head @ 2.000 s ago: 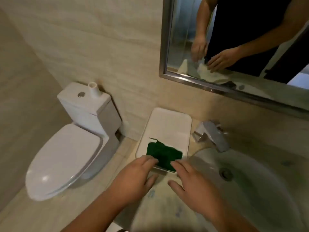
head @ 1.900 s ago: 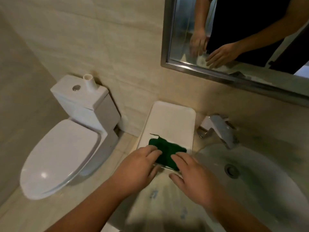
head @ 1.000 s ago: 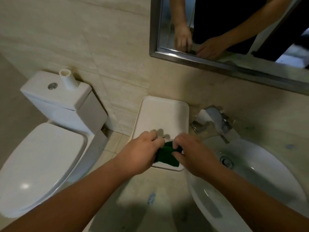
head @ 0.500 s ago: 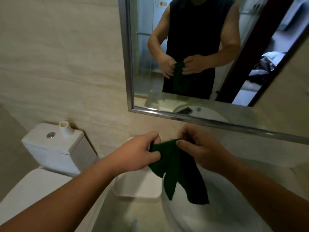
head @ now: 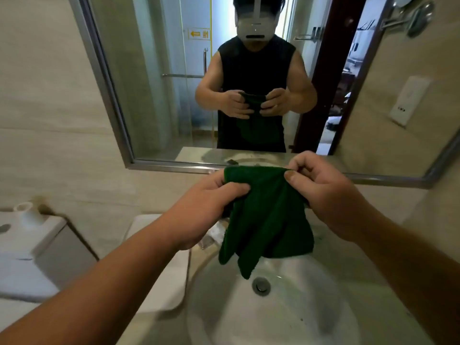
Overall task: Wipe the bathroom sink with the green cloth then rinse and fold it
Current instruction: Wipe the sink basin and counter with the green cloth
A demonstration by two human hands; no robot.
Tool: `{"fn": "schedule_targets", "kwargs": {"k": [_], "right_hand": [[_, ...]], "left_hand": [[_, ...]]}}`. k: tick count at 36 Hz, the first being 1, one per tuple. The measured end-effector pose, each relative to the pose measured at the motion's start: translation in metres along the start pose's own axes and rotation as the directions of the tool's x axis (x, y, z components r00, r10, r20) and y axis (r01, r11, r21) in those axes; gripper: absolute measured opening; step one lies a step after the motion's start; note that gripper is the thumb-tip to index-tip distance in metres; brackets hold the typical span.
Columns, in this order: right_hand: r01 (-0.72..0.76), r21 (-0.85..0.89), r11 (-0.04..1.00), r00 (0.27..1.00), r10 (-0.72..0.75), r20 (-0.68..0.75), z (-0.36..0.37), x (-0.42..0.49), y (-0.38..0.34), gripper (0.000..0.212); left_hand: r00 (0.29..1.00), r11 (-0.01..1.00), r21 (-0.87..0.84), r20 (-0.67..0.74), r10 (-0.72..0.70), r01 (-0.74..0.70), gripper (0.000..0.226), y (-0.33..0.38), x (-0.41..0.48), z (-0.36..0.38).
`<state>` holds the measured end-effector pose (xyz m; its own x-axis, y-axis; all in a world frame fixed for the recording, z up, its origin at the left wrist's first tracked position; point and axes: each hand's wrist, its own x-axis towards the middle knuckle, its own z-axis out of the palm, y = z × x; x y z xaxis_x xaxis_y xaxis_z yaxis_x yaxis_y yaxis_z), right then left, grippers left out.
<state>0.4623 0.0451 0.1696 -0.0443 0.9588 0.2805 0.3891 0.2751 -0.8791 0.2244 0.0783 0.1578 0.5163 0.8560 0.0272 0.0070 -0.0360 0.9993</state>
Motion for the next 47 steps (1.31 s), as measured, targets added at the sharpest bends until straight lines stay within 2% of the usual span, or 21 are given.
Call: {"fn": "schedule_targets", "kwargs": {"k": [4, 9, 11, 14, 17, 19, 21, 23, 24, 25, 27, 28, 29, 32, 36, 38, 41, 44, 47], "right_hand": [[-0.097, 0.146, 0.984, 0.990, 0.110, -0.087, -0.012, -0.026, 0.031, 0.020], [-0.049, 0.247, 0.968, 0.968, 0.107, -0.227, -0.018, -0.061, 0.068, 0.022], [-0.028, 0.214, 0.977, 0.946, 0.096, -0.311, -0.020, -0.073, 0.080, 0.022], [-0.009, 0.060, 0.998, 0.908, 0.033, -0.418, -0.028, -0.097, 0.094, 0.017], [-0.053, -0.131, 0.990, 0.864, -0.021, -0.503, -0.038, -0.127, 0.101, 0.013], [-0.091, -0.179, 0.980, 0.841, -0.021, -0.540, -0.044, -0.151, 0.104, 0.013], [-0.131, -0.177, 0.976, 0.817, 0.005, -0.576, -0.051, -0.174, 0.105, 0.011], [-0.171, -0.131, 0.976, 0.793, 0.058, -0.606, -0.056, -0.196, 0.100, 0.010], [-0.183, -0.090, 0.979, 0.784, 0.090, -0.614, -0.058, -0.207, 0.096, 0.010], [-0.188, -0.047, 0.981, 0.776, 0.119, -0.620, -0.059, -0.216, 0.091, 0.009], [-0.176, 0.005, 0.984, 0.773, 0.142, -0.618, -0.060, -0.233, 0.078, 0.009], [-0.166, 0.006, 0.986, 0.781, 0.135, -0.609, -0.059, -0.240, 0.070, 0.009], [-0.157, -0.003, 0.988, 0.796, 0.125, -0.593, -0.057, -0.248, 0.063, 0.007], [-0.146, -0.076, 0.986, 0.871, 0.092, -0.483, -0.044, -0.271, 0.041, 0.007], [-0.133, -0.206, 0.970, 0.977, 0.093, -0.193, -0.029, -0.302, 0.020, 0.020], [-0.134, -0.212, 0.968, 0.984, 0.106, -0.141, -0.031, -0.313, 0.016, 0.027], [-0.146, -0.157, 0.977, 0.977, 0.117, -0.178, -0.043, -0.324, 0.019, 0.028], [-0.099, -0.220, 0.970, 0.976, 0.052, -0.212, -0.059, -0.335, 0.031, 0.031], [-0.070, -0.246, 0.967, 0.992, 0.041, -0.123, -0.066, -0.348, 0.048, 0.041]], "left_hand": [[0.999, 0.998, -0.060, -0.037, 0.031, -0.033, 0.024, -0.023, 0.009, 0.036], [0.999, 0.996, -0.077, -0.003, 0.037, -0.038, 0.028, -0.055, 0.013, 0.066], [0.999, 0.998, -0.057, 0.038, 0.039, -0.037, 0.034, -0.065, 0.010, 0.074], [0.996, 0.999, -0.032, 0.085, 0.032, -0.030, 0.056, -0.080, -0.003, 0.084], [0.999, 0.999, 0.014, 0.013, 0.032, -0.032, 0.070, -0.092, -0.026, 0.092], [0.995, 0.997, 0.079, -0.094, 0.017, -0.010, 0.065, -0.098, -0.046, 0.101], [0.978, 0.988, 0.148, -0.211, -0.003, 0.035, 0.058, -0.105, -0.063, 0.112], [0.955, 0.977, 0.187, -0.294, -0.046, 0.105, 0.068, -0.113, -0.076, 0.122], [0.949, 0.976, 0.175, -0.309, -0.069, 0.128, 0.071, -0.116, -0.081, 0.129], [0.950, 0.979, 0.155, -0.303, -0.079, 0.130, 0.062, -0.117, -0.088, 0.139], [0.961, 0.986, 0.105, -0.260, -0.096, 0.127, 0.025, -0.113, -0.108, 0.163], [0.967, 0.989, 0.074, -0.230, -0.107, 0.127, 0.014, -0.113, -0.113, 0.173], [0.978, 0.991, 0.044, -0.173, -0.118, 0.127, 0.013, -0.113, -0.117, 0.182], [0.993, 0.994, -0.030, 0.054, -0.108, 0.109, 0.031, -0.112, -0.127, 0.205], [0.958, 0.996, -0.063, 0.282, -0.042, 0.062, 0.048, -0.111, -0.132, 0.232], [0.950, 0.997, -0.064, 0.311, -0.020, 0.042, 0.053, -0.116, -0.130, 0.240], [0.968, 0.995, -0.080, 0.247, -0.039, 0.060, 0.056, -0.122, -0.127, 0.248], [0.971, 0.988, -0.132, 0.236, -0.049, 0.082, 0.048, -0.125, -0.129, 0.256], [0.963, 0.971, -0.220, 0.268, -0.026, 0.088, 0.040, -0.124, -0.135, 0.264]]}}
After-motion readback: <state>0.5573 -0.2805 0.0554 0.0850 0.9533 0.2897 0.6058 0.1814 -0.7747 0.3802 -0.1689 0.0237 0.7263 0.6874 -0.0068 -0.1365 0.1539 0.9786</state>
